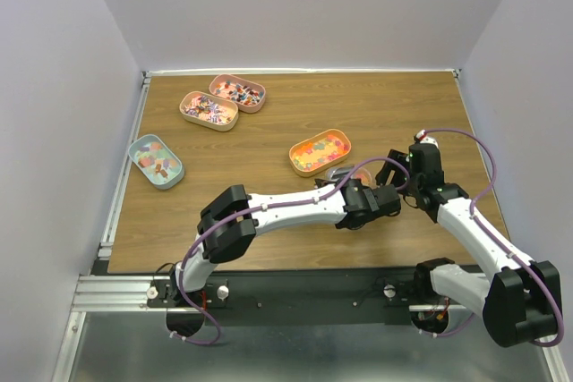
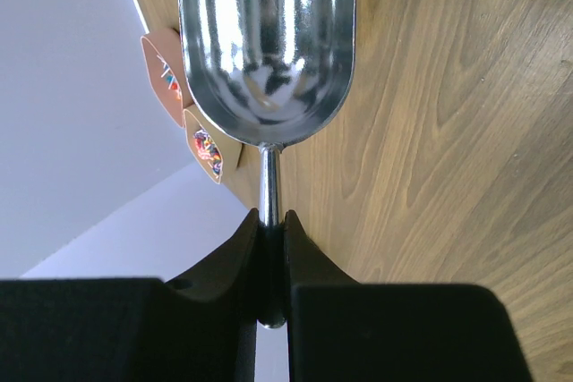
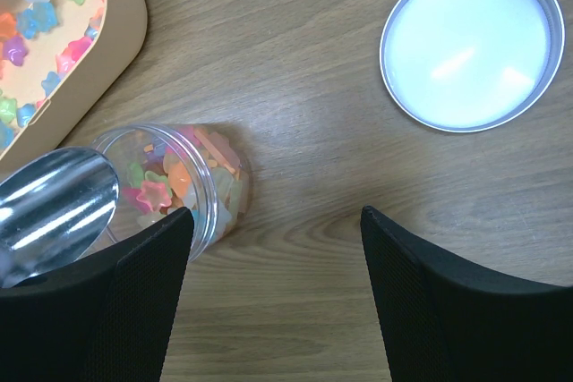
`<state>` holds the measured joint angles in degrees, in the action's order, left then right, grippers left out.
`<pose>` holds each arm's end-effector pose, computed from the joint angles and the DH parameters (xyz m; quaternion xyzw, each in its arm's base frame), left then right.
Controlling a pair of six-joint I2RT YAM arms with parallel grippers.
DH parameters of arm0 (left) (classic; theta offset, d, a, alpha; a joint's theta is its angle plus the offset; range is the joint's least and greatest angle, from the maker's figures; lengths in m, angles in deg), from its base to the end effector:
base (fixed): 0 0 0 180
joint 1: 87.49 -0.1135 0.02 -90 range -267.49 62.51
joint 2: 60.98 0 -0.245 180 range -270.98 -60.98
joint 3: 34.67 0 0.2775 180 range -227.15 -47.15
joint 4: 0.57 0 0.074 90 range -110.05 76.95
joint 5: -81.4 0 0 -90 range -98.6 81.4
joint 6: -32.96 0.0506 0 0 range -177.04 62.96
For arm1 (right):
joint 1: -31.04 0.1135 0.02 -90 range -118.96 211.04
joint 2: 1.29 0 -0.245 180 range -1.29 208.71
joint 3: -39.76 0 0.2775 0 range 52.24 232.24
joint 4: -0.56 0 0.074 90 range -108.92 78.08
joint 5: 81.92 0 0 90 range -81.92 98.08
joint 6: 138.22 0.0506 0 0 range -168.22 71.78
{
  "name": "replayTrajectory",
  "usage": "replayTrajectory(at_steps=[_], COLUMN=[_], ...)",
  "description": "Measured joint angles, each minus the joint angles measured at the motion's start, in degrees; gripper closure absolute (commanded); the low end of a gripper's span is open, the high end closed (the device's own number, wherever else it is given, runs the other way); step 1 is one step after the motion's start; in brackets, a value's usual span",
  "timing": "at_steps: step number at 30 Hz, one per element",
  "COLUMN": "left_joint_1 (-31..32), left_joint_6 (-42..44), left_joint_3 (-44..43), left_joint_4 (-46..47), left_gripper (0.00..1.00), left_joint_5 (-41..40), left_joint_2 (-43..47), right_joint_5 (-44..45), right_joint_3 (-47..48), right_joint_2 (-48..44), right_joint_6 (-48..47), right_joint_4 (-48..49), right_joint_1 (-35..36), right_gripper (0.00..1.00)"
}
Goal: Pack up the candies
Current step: Place the fake candies in the packing bottle, then place the spatula at the center of the board.
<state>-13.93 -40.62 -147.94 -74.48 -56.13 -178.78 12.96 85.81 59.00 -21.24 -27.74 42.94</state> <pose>0.1582 -0.4043 0.2023 0.6150 0.6727 0.3080 0.2727 0.2545 0.0492 0.1739 0.1370 0.9045 0.0971 0.3921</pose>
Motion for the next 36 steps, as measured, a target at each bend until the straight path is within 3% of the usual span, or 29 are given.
replayTrajectory(at_steps=[12,16,23,30,36], left_joint_1=[-3.6,-9.7,-27.6,-36.7,-38.9], left_joint_6=[-4.2,-6.4,-12.0,-17.5,-20.6], left_joint_3=[1.4,10.7,33.4,50.8,54.4], left_joint_4=[2.3,9.5,27.7,43.6,51.0], left_gripper=[1.0,1.0,1.0,1.0,1.0], left_joint_5=[4.5,11.4,23.5,32.4,36.8], left_joint_2=[3.6,14.8,35.8,40.5,40.5], right_joint_5=[-1.6,-2.7,-4.7,-5.9,-8.4], right_joint_3=[1.0,2.4,3.0,3.0,4.2], right_joint_2=[-6.4,-7.7,-7.5,-6.1,-3.4], right_joint_6=[0.0,-0.3,-1.1,-2.1,-3.1], right_joint_4=[-0.3,-0.3,-0.3,-0.3,-0.3], right_joint_1=[0.0,0.0,0.0,0.0,0.0], right_gripper=[0.18,0.18,0.18,0.18,0.18])
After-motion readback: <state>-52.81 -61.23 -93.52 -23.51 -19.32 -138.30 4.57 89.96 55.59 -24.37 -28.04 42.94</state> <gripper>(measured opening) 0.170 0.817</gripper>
